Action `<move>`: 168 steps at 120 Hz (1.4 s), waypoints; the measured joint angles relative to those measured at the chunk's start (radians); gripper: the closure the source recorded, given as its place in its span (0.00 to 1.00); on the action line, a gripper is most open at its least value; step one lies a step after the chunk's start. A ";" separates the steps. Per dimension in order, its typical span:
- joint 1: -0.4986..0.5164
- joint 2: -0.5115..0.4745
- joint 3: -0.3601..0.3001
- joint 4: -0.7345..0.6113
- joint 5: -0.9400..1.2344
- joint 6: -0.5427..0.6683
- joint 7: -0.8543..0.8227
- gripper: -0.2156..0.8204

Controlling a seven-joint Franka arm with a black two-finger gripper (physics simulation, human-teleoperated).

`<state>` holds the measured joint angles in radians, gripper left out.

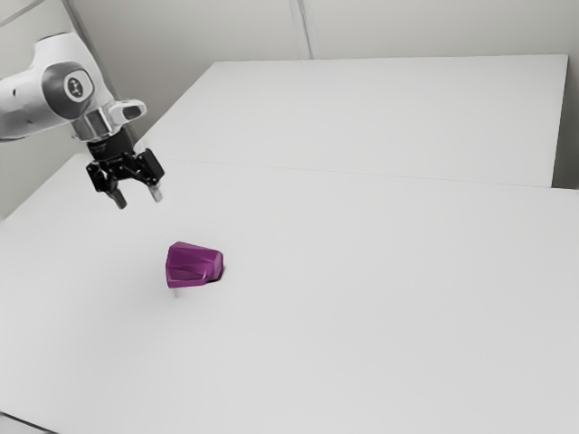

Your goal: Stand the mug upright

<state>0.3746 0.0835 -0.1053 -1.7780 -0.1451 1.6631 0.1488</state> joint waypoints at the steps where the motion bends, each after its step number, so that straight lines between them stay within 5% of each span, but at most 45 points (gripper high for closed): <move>1: 0.001 0.001 0.000 -0.002 -0.002 0.003 0.002 0.21; 168: 0.075 0.216 0.000 -0.169 -0.386 0.302 0.334 0.21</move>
<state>0.4498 0.2996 -0.1056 -1.9471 -0.5312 1.9652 0.4832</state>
